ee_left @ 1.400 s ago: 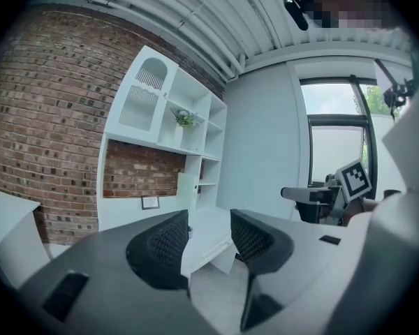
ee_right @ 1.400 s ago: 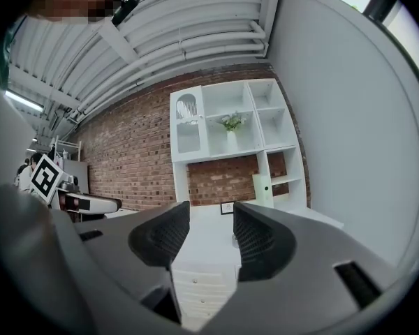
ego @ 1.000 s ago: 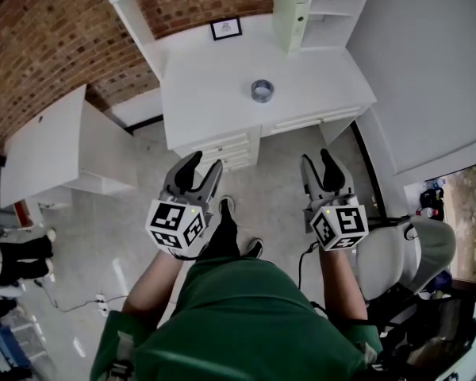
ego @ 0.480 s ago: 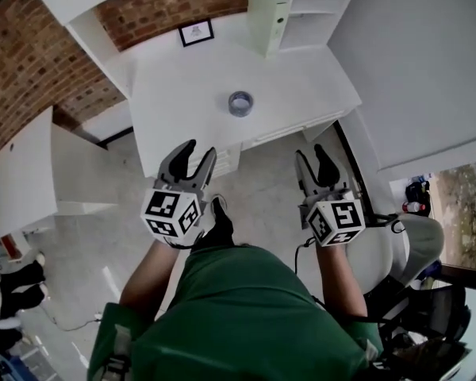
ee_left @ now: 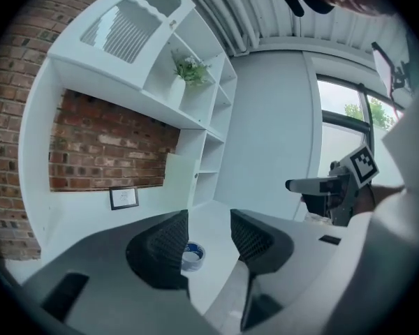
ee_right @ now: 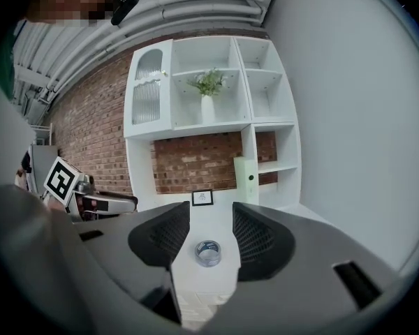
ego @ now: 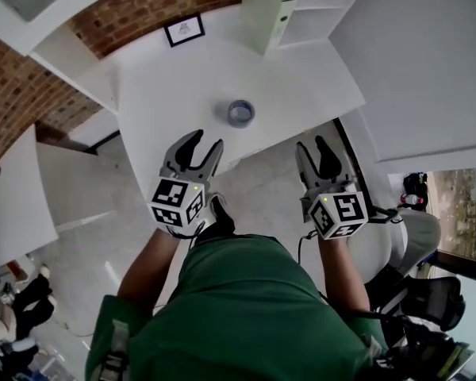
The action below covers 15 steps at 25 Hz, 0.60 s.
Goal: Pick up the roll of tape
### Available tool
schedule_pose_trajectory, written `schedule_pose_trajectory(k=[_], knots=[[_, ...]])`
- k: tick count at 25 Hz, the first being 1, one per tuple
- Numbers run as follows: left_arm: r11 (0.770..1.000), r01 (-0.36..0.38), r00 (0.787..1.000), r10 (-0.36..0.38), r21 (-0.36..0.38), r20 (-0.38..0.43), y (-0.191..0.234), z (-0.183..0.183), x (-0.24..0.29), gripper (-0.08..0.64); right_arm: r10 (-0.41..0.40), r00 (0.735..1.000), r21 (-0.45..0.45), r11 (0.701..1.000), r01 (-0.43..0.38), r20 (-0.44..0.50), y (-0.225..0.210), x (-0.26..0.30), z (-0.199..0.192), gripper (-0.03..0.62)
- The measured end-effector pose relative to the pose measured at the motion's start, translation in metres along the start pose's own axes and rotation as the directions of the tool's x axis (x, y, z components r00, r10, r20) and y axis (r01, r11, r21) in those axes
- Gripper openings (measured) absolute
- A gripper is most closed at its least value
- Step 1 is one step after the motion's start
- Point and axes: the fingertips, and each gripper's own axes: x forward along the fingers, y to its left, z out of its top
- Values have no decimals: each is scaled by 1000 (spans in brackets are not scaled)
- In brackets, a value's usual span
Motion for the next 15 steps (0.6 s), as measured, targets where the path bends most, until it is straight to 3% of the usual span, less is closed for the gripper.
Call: schedule_pose_trajectory(k=[7, 11, 15], knots=[[992, 95, 988, -84, 78, -133, 11, -20, 59, 201, -34, 999, 44, 998, 35, -34, -26, 32, -9, 206], [975, 147, 965, -103, 168, -242, 2, -44, 94, 201, -30, 999, 91, 995, 33, -39, -57, 43, -21, 206], [948, 174, 936, -76, 266, -343, -12, -63, 122, 201, 19, 999, 141, 990, -14, -31, -79, 49, -28, 204]])
